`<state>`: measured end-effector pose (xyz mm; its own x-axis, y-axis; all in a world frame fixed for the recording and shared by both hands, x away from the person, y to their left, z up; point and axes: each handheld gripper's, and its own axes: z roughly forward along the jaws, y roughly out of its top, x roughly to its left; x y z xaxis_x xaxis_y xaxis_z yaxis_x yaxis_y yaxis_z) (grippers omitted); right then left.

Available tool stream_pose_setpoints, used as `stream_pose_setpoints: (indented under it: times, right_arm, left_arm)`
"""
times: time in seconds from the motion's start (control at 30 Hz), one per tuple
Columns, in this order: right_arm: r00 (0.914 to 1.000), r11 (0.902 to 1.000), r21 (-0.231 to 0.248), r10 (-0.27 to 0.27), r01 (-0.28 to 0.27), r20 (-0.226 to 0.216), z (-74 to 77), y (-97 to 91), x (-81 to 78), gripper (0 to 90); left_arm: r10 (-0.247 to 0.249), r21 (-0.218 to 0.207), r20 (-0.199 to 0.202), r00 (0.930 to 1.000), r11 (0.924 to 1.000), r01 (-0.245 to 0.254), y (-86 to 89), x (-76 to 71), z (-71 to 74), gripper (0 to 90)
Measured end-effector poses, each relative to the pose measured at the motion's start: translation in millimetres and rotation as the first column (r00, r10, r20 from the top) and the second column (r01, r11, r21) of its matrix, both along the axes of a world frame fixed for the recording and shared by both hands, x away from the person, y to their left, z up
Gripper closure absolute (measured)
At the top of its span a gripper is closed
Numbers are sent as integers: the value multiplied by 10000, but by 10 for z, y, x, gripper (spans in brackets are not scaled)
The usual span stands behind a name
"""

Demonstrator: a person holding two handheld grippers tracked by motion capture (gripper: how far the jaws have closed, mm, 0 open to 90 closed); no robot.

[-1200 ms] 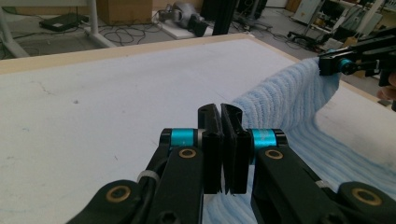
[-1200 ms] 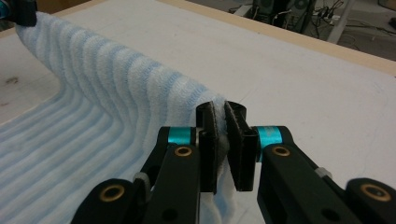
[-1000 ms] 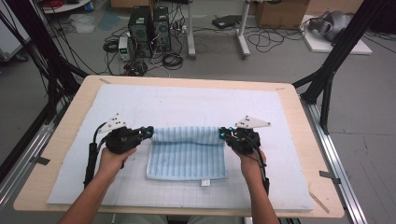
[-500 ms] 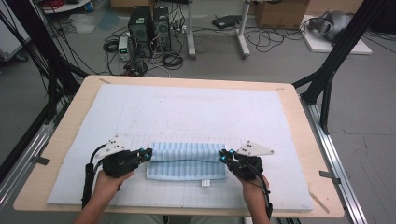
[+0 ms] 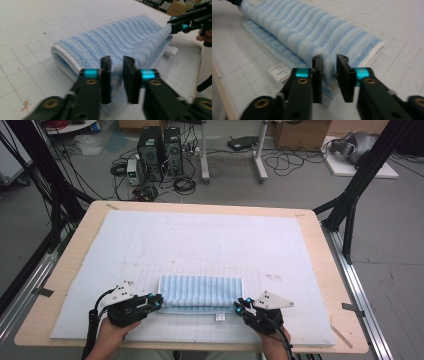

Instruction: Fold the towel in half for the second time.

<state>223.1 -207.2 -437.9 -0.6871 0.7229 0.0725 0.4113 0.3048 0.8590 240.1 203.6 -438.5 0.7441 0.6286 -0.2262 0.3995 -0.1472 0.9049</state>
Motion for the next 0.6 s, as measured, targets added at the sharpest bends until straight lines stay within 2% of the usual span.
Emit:
stream_pose_setpoints:
  times: [0.03, 0.07, 0.13, 0.17, 0.27, 0.33, 0.43, 0.53, 0.6]
  right_arm:
    - [10000, 9998, 175, 28, -28, 29, 17, -18, -23, 670]
    - [9998, 9995, 322, -32, 25, 207, 42, -33, -43, 651]
    - [9991, 9980, 594, -225, 203, 354, 113, -51, -47, 622]
    - [9983, 9978, 602, -293, 262, 506, 149, -53, -24, 623]
    - [9976, 9977, 567, -409, 377, 567, 216, -1, 75, 623]
    - [9979, 9986, 291, -446, 432, 470, 206, 62, 162, 623]
    - [9988, 9975, -516, -479, 484, 115, 110, 153, 274, 623]
    - [9984, 9930, -1070, -531, 507, -198, 7, 197, 303, 623]
    - [9981, 9907, -1272, -528, 483, -316, -46, 199, 298, 612]
  left_arm:
    - [121, -86, 2, 9999, 9999, -121, 15, 11, 36, 605]
    - [266, -221, 135, 9996, 9994, -263, 29, 22, 75, 577]
    - [470, -368, 261, 9986, 9983, -461, 46, 69, 136, 564]
    - [566, -366, 276, 9980, 9978, -556, 40, 96, 144, 563]
    - [500, -229, 119, 9987, 9985, -497, -27, 176, 106, 580]
    - [511, 24, -50, 9987, 9987, -511, -94, 224, 45, 611]
    - [384, 466, -349, 9987, 9982, -367, -178, 260, -23, 664]
    - [276, 1228, -669, 9974, 9922, -192, -253, 249, -77, 678]
    - [324, 1649, -940, 9950, 9862, -165, -274, 243, -107, 682]
